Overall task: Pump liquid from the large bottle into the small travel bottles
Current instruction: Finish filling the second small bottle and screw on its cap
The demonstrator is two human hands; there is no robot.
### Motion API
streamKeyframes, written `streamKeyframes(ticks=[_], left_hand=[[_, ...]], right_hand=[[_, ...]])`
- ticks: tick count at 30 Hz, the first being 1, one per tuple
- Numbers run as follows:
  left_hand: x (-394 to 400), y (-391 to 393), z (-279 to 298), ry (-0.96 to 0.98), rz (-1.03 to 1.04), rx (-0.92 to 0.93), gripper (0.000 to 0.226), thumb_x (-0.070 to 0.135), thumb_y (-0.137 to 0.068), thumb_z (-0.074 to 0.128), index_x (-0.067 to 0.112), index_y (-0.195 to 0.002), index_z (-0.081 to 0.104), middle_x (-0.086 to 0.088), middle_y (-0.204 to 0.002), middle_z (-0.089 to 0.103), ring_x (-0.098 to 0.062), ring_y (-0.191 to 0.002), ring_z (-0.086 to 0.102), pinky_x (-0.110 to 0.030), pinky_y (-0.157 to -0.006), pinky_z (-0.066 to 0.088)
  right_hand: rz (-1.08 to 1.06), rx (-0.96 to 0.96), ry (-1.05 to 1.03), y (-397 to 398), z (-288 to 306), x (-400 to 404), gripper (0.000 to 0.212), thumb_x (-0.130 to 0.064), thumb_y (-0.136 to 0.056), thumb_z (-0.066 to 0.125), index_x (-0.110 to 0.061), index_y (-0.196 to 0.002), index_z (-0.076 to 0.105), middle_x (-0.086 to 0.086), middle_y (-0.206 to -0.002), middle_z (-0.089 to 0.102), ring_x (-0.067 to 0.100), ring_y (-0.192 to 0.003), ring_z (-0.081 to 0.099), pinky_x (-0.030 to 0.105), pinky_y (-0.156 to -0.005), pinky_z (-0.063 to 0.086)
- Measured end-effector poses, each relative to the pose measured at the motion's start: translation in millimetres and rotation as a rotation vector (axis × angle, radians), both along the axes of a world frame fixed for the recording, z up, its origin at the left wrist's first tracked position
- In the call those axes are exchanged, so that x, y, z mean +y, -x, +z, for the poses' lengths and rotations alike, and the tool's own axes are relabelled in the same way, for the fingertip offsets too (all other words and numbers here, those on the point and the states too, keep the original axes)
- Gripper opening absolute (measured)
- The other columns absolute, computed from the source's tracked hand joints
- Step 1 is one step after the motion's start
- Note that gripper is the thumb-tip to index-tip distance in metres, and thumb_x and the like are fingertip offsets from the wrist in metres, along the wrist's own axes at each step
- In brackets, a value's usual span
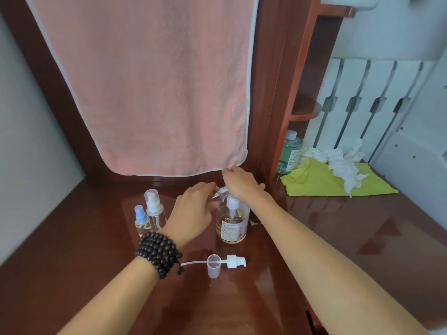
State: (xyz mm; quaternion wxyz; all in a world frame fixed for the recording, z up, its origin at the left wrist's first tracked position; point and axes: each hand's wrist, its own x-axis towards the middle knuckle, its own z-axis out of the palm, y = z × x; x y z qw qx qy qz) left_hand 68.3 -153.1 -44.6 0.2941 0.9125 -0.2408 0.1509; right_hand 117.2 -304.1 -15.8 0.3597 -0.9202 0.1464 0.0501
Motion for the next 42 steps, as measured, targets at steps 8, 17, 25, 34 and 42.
streamKeyframes(ticks=[8, 17, 25, 34, 42], left_hand=[[-3.4, 1.2, -4.1, -0.031, -0.003, 0.014, 0.03, 0.012, -0.085, 0.064, 0.016, -0.114, 0.058, 0.004, -0.095, 0.057, -0.026, -0.089, 0.062, -0.049, -0.077, 0.052], [-1.1, -3.8, 4.7, -0.028, -0.003, 0.015, 0.038, 0.014, -0.086, 0.065, 0.013, -0.123, 0.058, -0.001, -0.105, 0.061, -0.026, -0.095, 0.062, -0.05, -0.082, 0.051], [-2.6, 1.3, -0.3, -0.027, -0.001, 0.024, 0.031, 0.012, -0.085, 0.065, 0.016, -0.115, 0.06, 0.002, -0.098, 0.061, -0.026, -0.092, 0.062, -0.049, -0.08, 0.052], [-1.4, 1.6, 1.2, 0.01, -0.003, 0.01, 0.035, 0.012, -0.086, 0.066, 0.012, -0.121, 0.061, -0.001, -0.101, 0.062, -0.026, -0.093, 0.062, -0.049, -0.081, 0.052], [-0.5, 1.8, 0.4, 0.019, -0.014, 0.037, 0.036, 0.01, -0.085, 0.066, 0.013, -0.12, 0.06, -0.001, -0.104, 0.063, -0.026, -0.095, 0.063, -0.048, -0.083, 0.052]], right_hand=[[-0.042, 0.077, -0.015, -2.5, -13.0, 3.2, 0.035, -0.026, -0.082, 0.019, -0.016, -0.099, 0.048, 0.009, -0.117, 0.053, 0.035, -0.12, 0.049, 0.06, -0.1, 0.025], [-0.021, 0.064, -0.04, -4.1, -3.9, 3.5, 0.046, -0.036, -0.09, 0.02, -0.015, -0.114, 0.054, 0.015, -0.132, 0.058, 0.039, -0.124, 0.051, 0.062, -0.109, 0.033], [-0.065, 0.139, -0.012, 2.1, -4.4, 2.2, 0.053, -0.035, -0.089, 0.023, -0.014, -0.123, 0.059, 0.007, -0.13, 0.057, 0.034, -0.127, 0.048, 0.056, -0.112, 0.026], [-0.02, 0.059, -0.018, -11.6, -15.2, 3.2, 0.044, -0.026, -0.094, 0.026, -0.009, -0.119, 0.058, 0.019, -0.133, 0.059, 0.044, -0.123, 0.053, 0.065, -0.106, 0.04], [-0.106, 0.117, -0.015, 3.2, -0.8, 4.2, 0.042, -0.025, -0.096, 0.03, -0.012, -0.125, 0.058, 0.009, -0.125, 0.052, 0.034, -0.129, 0.045, 0.056, -0.11, 0.022]])
